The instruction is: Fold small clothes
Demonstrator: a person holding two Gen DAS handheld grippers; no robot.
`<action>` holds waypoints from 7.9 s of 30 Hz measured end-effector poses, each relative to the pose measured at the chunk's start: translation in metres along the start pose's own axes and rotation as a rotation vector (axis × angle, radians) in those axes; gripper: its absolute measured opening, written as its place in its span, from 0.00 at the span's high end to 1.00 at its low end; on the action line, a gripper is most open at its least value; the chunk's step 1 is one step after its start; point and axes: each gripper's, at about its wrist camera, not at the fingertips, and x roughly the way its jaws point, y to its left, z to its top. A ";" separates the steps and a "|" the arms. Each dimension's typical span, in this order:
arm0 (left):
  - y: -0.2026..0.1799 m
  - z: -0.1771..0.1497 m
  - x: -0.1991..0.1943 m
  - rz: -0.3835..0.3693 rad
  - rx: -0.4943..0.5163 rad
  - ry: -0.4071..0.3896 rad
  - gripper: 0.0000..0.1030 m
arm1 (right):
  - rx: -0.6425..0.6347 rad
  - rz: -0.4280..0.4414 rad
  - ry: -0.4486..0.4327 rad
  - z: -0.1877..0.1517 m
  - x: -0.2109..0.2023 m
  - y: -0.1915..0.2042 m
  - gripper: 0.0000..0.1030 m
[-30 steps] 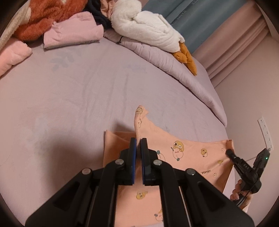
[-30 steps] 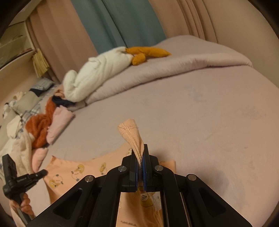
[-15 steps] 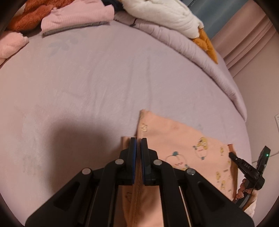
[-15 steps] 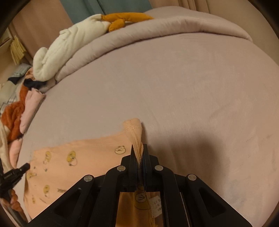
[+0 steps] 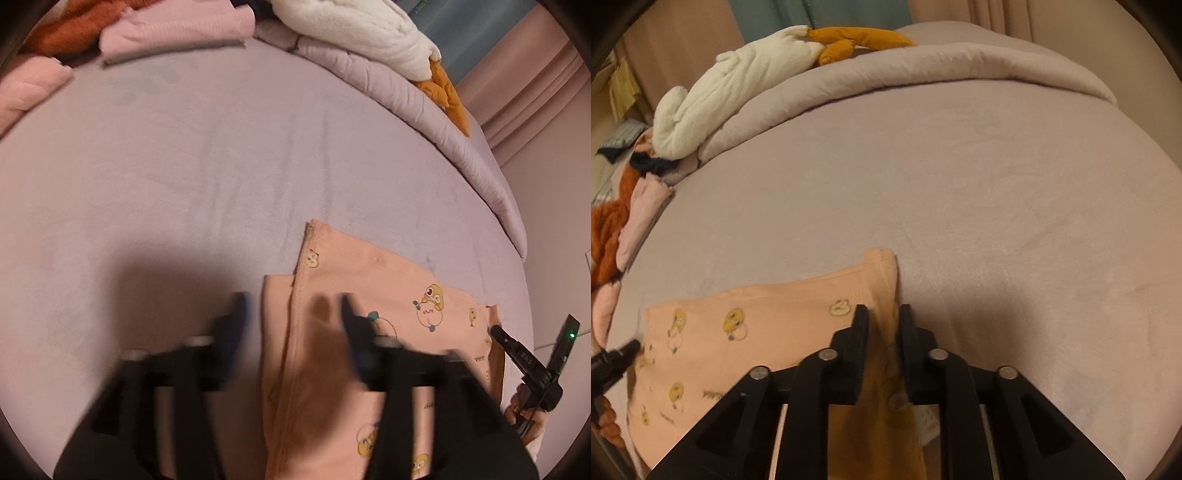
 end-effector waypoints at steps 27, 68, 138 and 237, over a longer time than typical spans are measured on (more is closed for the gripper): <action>0.024 -0.102 -0.050 -0.090 -0.040 0.107 0.50 | 0.083 0.038 0.042 -0.098 -0.070 -0.017 0.39; 0.012 -0.108 -0.092 -0.125 0.029 0.039 0.29 | 0.302 0.111 -0.032 -0.132 -0.098 -0.039 0.31; 0.032 -0.102 -0.094 0.012 0.026 0.029 0.29 | -0.016 0.059 -0.249 -0.053 -0.096 0.061 0.87; -0.036 -0.018 -0.025 -0.112 0.257 0.120 0.89 | -0.075 0.196 0.034 -0.104 -0.073 0.086 0.38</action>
